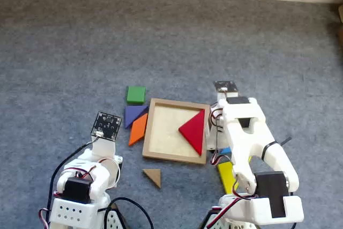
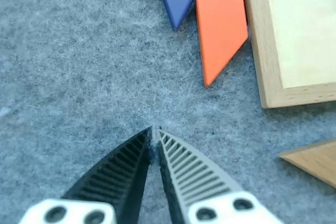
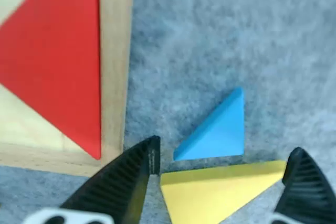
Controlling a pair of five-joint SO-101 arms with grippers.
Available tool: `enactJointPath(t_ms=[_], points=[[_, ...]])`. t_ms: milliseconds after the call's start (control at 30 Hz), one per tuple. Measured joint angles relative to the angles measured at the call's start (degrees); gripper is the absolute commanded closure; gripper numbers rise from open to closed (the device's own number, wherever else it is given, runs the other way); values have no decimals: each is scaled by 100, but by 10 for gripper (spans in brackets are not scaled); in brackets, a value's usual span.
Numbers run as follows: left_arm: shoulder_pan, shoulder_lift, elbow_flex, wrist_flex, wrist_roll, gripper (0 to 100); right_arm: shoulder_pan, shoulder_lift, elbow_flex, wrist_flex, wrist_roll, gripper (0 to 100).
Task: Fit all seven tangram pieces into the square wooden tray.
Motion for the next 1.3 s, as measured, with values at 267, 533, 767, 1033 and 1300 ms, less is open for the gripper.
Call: enactJointPath(t_ms=[267,533,767,1033,1300], points=[[0,0,0,0,0,995,0,0,-308,712,-158,638],[0,0,0,0,0,995,-167,0,-695,1240,-1987,637],[0,0,0,0,0,995,-369,0,-105,668,-2620,637],[0,0,0,0,0,995,-299,-158,598,70,-2708,637],[0,0,0,0,0,995,-97,-167,598,70,-2708,638]])
